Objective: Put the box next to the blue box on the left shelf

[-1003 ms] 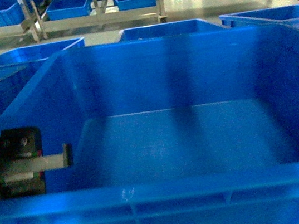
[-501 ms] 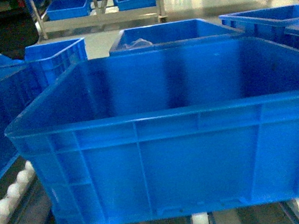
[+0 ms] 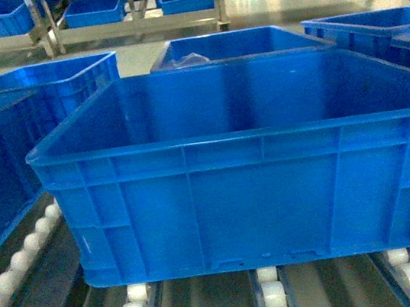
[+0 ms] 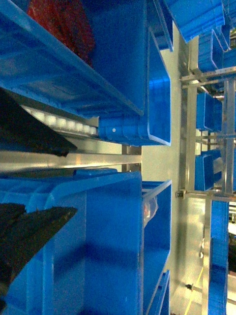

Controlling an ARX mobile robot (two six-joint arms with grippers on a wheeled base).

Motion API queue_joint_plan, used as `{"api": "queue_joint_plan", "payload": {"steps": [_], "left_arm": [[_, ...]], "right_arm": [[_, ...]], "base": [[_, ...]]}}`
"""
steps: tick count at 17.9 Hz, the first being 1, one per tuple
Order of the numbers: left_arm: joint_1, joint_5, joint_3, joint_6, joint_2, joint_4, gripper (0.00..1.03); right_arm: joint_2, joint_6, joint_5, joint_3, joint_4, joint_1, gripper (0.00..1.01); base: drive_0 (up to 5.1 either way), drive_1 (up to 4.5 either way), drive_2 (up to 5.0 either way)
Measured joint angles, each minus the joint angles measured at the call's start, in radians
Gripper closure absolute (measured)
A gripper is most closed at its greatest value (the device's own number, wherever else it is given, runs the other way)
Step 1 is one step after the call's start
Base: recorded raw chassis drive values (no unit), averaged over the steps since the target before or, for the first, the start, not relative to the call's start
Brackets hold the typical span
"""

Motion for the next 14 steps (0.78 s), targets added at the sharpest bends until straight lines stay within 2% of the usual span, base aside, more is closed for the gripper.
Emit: {"api": "queue_joint_plan", "payload": {"steps": [2,3,5,6,7,8,11,12,13,14], "left_arm": [[0.078,0.072,-0.068,0.000,-0.101,-0.026,0.96],[0.108,0.100,-0.093,0.001,-0.143,-0.043,1.01],[0.131,0.126,-0.114,0.001,-0.179,-0.059,1.01],[0.155,0.151,-0.134,0.001,-0.218,-0.081,1.01],[0.177,0.175,-0.150,0.001,-0.257,-0.102,1.01],[0.193,0.187,-0.163,0.001,-0.291,-0.122,1.01],[0.231,0.228,-0.188,0.001,-0.369,-0.176,1.01],[0.283,0.296,-0.195,0.002,-0.397,-0.200,1.01],[0.327,0.322,-0.202,0.003,-0.422,-0.218,1.01],[0.338,0.314,-0.204,0.003,-0.445,-0.230,1.01]], "right_arm": [[-0.089,-0.005,-0.032,-0.057,-0.027,-0.042,0.96],[-0.126,-0.010,-0.052,-0.080,-0.048,-0.053,0.99],[-0.159,-0.010,-0.065,-0.097,-0.066,-0.068,0.99],[-0.200,-0.010,-0.084,-0.112,-0.087,-0.090,0.99],[-0.246,-0.011,-0.157,-0.129,-0.116,-0.162,0.99],[-0.274,-0.010,-0.155,-0.139,-0.132,-0.177,0.99],[-0.349,-0.011,-0.165,-0.159,-0.187,-0.169,0.99],[-0.375,-0.011,-0.165,-0.164,-0.207,-0.169,0.99],[-0.383,-0.011,-0.166,-0.186,-0.161,-0.169,0.99],[-0.396,-0.010,-0.164,-0.194,-0.188,-0.169,0.99]], "base": [[0.0,0.00,0.0],[0.0,0.00,0.0],[0.0,0.00,0.0],[0.0,0.00,0.0],[0.0,0.00,0.0],[0.0,0.00,0.0],[0.0,0.00,0.0],[0.0,0.00,0.0],[0.0,0.00,0.0],[0.0,0.00,0.0]]}}
